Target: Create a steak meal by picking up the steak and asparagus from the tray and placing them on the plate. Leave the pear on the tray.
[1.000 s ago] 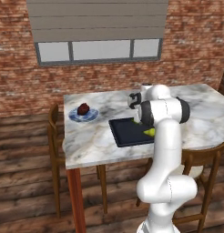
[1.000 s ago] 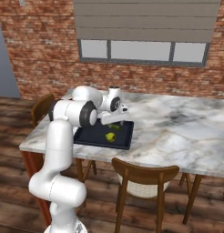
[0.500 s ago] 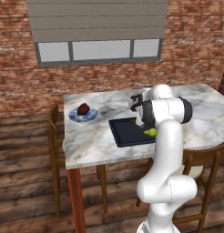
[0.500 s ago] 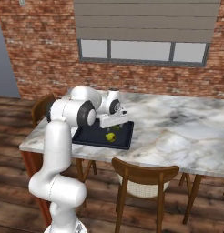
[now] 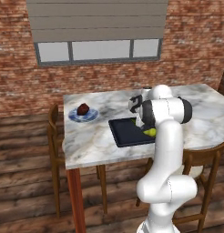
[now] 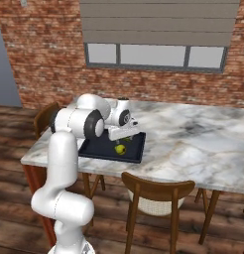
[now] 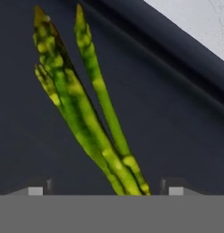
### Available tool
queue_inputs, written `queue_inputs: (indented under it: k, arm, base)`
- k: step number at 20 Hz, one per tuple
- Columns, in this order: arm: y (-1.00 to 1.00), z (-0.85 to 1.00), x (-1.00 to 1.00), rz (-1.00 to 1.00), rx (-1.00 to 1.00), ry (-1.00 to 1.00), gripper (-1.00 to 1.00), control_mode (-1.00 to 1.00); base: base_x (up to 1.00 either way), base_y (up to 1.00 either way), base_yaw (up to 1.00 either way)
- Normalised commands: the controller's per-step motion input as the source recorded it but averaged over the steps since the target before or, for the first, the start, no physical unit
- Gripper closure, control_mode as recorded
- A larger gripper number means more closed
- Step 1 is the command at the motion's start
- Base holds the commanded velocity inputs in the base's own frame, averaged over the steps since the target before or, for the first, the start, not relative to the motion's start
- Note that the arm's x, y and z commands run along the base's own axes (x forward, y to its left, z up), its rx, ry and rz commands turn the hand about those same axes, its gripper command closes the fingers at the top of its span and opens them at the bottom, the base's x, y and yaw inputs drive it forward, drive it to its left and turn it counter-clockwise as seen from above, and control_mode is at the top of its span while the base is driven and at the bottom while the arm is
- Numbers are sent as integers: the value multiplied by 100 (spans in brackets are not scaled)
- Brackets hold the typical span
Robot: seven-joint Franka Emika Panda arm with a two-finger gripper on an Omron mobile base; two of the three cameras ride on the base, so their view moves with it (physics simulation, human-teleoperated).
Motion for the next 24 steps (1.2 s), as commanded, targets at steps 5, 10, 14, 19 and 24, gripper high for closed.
queue_inputs:
  k: [5,10,14,19,24]
  arm:
    - [13,-36,18,4,0,0,100,-100]
    - [18,-21,21,1,0,-2,100,-100]
    - [31,-1,3,0,0,-8,100,-100]
    - [39,17,-14,2,1,-10,100,-100]
    - [40,91,-48,8,0,-23,100,-100]
  base:
    - [0,0,0]
    - [0,0,0]
    - [0,0,0]
    - [0,0,0]
    - [0,0,0]
